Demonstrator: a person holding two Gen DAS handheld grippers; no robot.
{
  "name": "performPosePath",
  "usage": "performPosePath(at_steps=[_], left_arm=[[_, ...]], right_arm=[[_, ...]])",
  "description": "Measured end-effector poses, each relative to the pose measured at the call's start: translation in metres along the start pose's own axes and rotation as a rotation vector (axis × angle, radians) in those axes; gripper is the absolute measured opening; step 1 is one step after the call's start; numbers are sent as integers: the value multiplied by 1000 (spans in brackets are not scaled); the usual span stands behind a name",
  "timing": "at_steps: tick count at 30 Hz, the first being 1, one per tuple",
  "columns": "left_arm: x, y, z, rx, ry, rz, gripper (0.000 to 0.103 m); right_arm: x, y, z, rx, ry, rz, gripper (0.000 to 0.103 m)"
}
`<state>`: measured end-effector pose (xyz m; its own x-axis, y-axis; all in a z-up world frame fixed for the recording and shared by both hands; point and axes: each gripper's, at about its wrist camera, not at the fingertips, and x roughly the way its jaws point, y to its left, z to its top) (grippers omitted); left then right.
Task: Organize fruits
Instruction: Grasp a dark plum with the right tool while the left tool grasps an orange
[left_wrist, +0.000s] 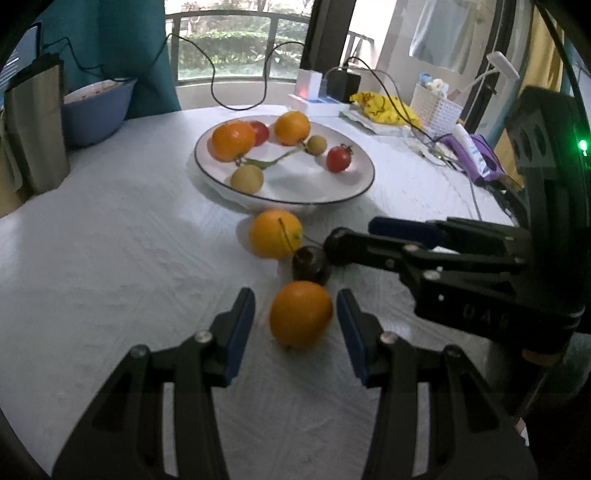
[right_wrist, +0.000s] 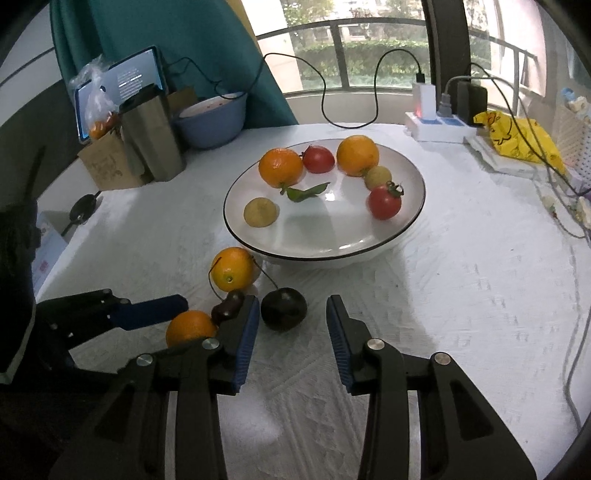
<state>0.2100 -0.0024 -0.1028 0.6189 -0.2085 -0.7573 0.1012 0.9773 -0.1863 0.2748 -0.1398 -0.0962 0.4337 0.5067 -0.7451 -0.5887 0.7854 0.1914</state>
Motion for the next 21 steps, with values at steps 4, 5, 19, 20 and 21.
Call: performPosePath(at_steps=[4, 5, 19, 20, 21], left_arm=[[1, 1, 0, -2, 5, -12, 47], [2, 1, 0, -1, 6, -14, 47], [3, 0, 0, 9, 19, -24, 35], [3, 0, 0, 11, 18, -24, 35], [3, -1, -1, 14, 17, -23, 35]], right_arm=[[3, -2, 0, 3, 2, 15, 40], [5, -2, 0, 5, 5, 15, 40], [14, -2, 2, -2, 41, 54, 31], [14, -2, 2, -1, 41, 54, 31], [14, -1, 2, -4, 40, 53, 31]])
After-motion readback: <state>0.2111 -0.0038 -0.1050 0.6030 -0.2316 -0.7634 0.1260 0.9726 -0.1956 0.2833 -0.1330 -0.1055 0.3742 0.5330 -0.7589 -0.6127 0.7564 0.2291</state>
